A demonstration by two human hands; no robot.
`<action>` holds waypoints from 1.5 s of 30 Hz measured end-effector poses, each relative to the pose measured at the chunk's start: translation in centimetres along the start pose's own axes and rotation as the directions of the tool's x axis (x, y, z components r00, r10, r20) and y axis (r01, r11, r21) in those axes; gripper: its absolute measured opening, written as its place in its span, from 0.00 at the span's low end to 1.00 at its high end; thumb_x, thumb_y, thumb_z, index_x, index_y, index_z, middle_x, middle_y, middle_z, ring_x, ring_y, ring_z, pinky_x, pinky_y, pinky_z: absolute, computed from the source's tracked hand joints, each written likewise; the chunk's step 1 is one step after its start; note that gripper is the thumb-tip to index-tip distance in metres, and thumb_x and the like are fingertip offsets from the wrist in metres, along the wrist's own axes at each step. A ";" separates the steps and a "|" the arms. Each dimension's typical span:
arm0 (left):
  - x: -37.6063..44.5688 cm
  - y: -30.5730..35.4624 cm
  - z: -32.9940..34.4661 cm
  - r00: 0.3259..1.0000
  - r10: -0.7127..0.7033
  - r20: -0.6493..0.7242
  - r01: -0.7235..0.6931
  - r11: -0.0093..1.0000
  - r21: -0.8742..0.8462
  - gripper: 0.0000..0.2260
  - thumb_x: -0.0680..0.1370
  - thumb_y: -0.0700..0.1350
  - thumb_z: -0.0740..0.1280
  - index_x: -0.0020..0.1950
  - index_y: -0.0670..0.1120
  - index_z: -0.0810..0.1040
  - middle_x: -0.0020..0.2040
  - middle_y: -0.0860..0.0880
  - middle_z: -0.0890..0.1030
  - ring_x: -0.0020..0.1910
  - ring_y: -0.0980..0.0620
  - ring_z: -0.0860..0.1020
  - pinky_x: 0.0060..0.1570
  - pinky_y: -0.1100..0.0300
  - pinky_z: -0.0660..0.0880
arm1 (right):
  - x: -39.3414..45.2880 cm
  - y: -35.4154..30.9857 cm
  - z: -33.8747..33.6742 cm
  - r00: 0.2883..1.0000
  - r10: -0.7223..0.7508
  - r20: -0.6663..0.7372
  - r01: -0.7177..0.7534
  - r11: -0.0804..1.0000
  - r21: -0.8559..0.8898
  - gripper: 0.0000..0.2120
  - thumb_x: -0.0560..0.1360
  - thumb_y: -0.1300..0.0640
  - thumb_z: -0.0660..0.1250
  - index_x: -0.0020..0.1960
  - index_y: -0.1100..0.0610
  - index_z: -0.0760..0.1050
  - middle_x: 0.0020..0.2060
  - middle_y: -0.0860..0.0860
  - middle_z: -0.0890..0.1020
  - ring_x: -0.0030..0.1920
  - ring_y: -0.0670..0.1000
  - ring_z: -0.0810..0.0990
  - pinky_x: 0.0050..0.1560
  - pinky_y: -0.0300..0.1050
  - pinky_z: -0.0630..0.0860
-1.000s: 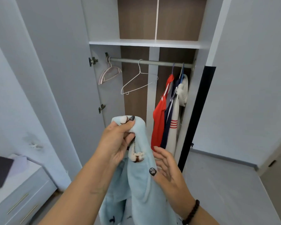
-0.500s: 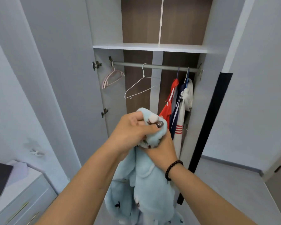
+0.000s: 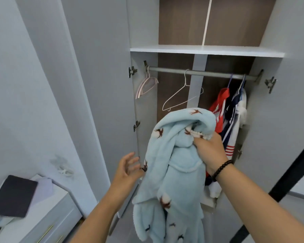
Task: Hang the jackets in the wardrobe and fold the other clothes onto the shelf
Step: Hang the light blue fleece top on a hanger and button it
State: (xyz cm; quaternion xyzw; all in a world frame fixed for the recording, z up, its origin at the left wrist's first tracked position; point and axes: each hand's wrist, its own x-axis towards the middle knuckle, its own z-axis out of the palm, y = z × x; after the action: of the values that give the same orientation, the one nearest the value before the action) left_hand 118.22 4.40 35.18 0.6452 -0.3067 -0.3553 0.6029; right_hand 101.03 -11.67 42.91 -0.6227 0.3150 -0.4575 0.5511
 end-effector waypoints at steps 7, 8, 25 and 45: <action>5.2 -5.3 -4.0 0.899 -0.379 0.220 0.307 0.903 0.302 0.50 0.71 0.63 0.69 0.79 0.49 0.37 0.77 0.51 0.58 0.71 0.53 0.66 0.66 0.60 0.66 | 4.6 -0.1 2.1 0.960 0.233 0.158 -0.277 0.881 0.384 0.16 0.68 0.59 0.71 0.55 0.59 0.80 0.53 0.59 0.83 0.54 0.59 0.82 0.50 0.52 0.81; 6.1 -5.4 -4.2 0.904 -0.357 0.234 0.279 0.909 0.309 0.49 0.71 0.63 0.69 0.79 0.49 0.42 0.74 0.53 0.65 0.65 0.58 0.71 0.60 0.66 0.69 | 5.1 0.2 2.1 0.953 0.256 0.161 -0.300 0.868 0.396 0.18 0.68 0.58 0.70 0.57 0.60 0.79 0.55 0.60 0.82 0.56 0.60 0.81 0.54 0.55 0.79; 22.7 1.4 5.1 0.978 0.111 -0.179 -0.024 0.904 0.428 0.17 0.77 0.36 0.60 0.29 0.45 0.65 0.27 0.50 0.69 0.29 0.54 0.66 0.28 0.61 0.63 | 13.5 9.1 -5.4 0.906 0.381 -0.183 -0.334 0.911 0.242 0.14 0.64 0.57 0.78 0.49 0.50 0.84 0.45 0.51 0.86 0.44 0.52 0.85 0.39 0.46 0.81; 34.7 13.1 12.5 0.769 0.353 0.532 -0.635 0.333 0.697 0.21 0.63 0.66 0.71 0.32 0.50 0.72 0.29 0.54 0.75 0.31 0.55 0.74 0.32 0.57 0.73 | 26.1 8.5 -1.4 0.996 0.080 0.039 -0.063 0.943 -0.326 0.12 0.69 0.77 0.61 0.36 0.63 0.78 0.33 0.53 0.78 0.35 0.46 0.74 0.38 0.39 0.70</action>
State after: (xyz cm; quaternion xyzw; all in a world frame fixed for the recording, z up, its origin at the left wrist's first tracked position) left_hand 127.69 -32.32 44.86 0.6676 -0.7054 -0.0432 0.2343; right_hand 110.70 -37.27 40.41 -0.7047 0.3938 -0.3630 0.4653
